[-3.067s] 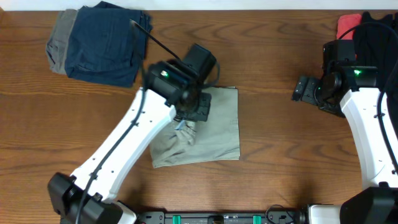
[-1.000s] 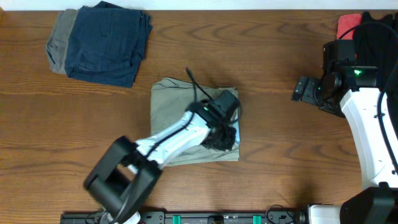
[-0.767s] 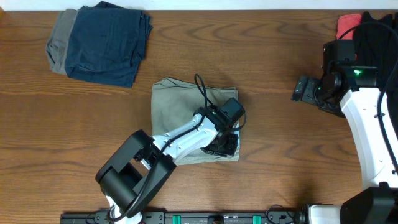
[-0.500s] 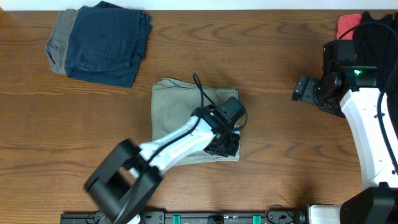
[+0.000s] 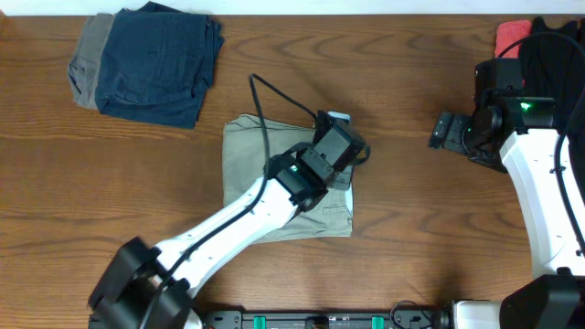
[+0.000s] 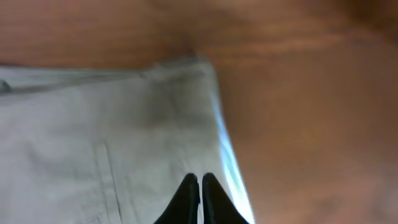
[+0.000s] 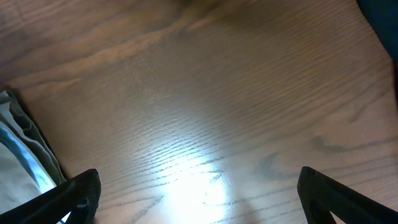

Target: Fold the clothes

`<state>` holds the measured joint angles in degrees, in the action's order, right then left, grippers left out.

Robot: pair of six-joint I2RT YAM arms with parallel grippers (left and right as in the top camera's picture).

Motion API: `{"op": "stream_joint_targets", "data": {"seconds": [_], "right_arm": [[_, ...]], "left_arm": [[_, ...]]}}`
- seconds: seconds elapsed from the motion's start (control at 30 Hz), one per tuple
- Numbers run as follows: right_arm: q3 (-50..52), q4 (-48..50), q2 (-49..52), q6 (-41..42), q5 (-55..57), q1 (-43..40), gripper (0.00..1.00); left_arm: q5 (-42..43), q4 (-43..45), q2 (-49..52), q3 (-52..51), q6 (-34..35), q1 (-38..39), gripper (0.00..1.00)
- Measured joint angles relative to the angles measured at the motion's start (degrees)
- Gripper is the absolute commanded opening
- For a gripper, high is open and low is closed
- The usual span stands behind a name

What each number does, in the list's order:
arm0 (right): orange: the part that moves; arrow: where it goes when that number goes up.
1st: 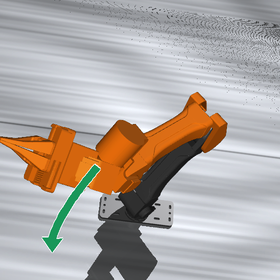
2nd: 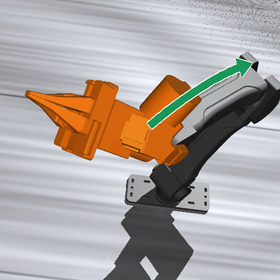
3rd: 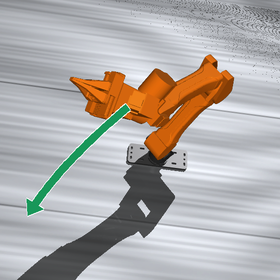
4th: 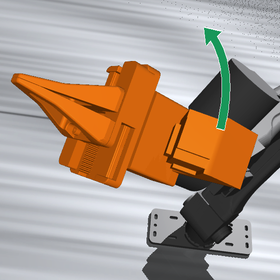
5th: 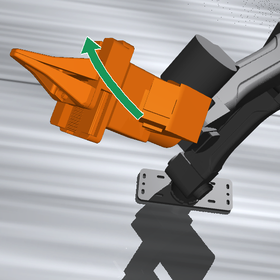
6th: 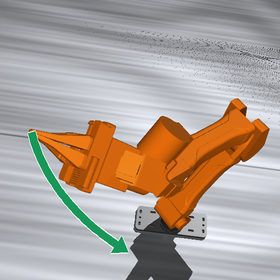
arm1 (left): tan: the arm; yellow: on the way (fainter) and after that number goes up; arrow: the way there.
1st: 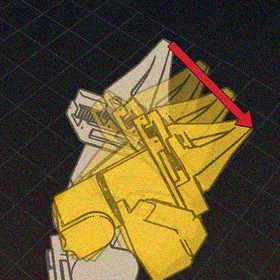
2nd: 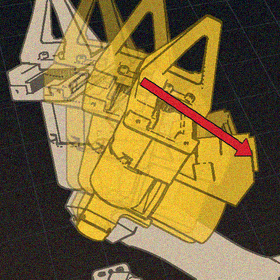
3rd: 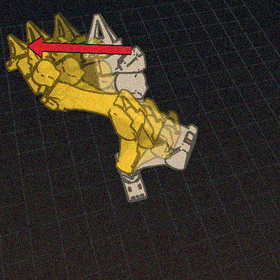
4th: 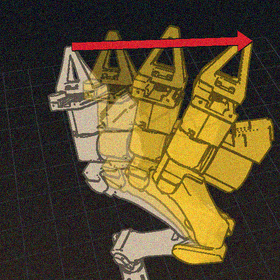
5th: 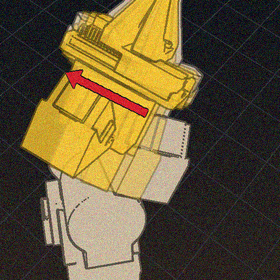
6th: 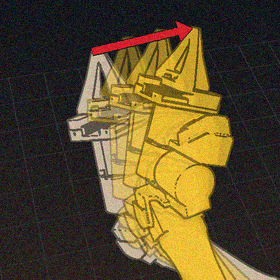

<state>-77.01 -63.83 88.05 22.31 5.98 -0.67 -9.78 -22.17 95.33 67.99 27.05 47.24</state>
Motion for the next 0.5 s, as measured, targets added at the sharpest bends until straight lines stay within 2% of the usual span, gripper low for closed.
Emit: {"op": "stream_joint_targets", "data": {"seconds": [0.07,0.13,0.3,0.5], "right_arm": [[0.0,0.0,0.0,0.0,0.0,0.0,0.99],[0.0,0.0,0.0,0.0,0.0,0.0,0.99],[0.0,0.0,0.0,0.0,0.0,0.0,0.99],[0.0,0.0,0.0,0.0,0.0,0.0,0.99]], "left_arm": [[-3.0,4.2,3.2,0.0,-0.4,-0.2,0.21],[-4.8,8.3,6.8,0.0,-0.7,-0.8,0.23],[-4.0,15.8,13.5,0.0,-1.4,-3.0,0.32],[-0.3,17.4,17.2,0.0,-1.4,-5.2,0.35]]}}
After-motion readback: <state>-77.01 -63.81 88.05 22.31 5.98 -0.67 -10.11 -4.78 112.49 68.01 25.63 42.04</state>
